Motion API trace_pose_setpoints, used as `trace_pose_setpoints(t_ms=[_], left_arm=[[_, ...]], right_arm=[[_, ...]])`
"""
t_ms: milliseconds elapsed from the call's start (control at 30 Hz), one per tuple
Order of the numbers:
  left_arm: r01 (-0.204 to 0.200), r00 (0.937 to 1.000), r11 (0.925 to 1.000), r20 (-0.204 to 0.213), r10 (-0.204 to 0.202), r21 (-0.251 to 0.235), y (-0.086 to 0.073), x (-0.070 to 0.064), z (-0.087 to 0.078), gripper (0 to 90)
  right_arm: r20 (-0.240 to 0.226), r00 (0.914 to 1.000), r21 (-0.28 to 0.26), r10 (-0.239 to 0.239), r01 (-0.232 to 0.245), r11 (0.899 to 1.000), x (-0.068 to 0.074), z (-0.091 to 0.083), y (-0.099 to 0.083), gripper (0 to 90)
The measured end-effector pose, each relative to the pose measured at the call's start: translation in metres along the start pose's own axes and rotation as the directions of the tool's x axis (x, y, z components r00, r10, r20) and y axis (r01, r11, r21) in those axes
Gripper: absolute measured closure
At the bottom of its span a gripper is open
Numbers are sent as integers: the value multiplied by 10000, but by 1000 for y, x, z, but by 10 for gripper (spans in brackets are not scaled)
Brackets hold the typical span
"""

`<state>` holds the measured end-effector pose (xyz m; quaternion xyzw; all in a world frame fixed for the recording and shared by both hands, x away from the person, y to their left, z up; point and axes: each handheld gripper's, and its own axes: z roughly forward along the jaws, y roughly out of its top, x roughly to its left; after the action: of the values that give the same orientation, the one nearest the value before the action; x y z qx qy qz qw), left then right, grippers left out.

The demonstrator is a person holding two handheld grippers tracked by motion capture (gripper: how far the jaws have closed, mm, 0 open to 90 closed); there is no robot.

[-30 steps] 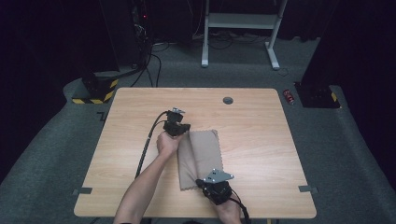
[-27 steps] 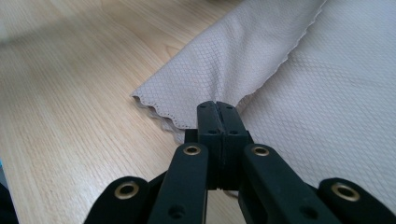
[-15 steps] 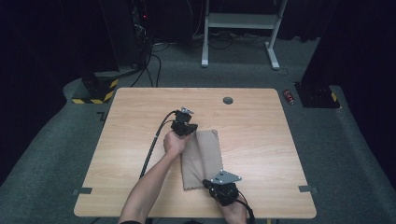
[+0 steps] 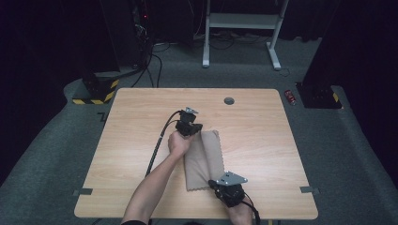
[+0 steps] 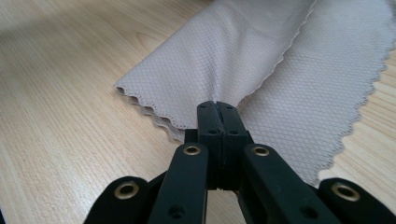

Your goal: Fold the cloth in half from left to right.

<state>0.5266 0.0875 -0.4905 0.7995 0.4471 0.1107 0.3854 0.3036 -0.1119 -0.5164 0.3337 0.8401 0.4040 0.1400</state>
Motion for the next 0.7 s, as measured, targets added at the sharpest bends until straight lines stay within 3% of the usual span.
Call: trace_pose_setpoints(t_ms=[100,500,700], left_arm=[[69,10000,10000,66,-69,-40,1,-2,2,900],[-431,9987,9990,282,428,72,14,-19,15,900],[-470,9986,9988,242,466,162,16,-26,23,900]], right_arm=[[137,9999,-13,1,-1,10000,-2,-3,-1,898],[489,9986,48,211,-213,9998,-11,-13,-9,898],[621,9974,68,378,-383,9992,-17,-19,-14,898]])
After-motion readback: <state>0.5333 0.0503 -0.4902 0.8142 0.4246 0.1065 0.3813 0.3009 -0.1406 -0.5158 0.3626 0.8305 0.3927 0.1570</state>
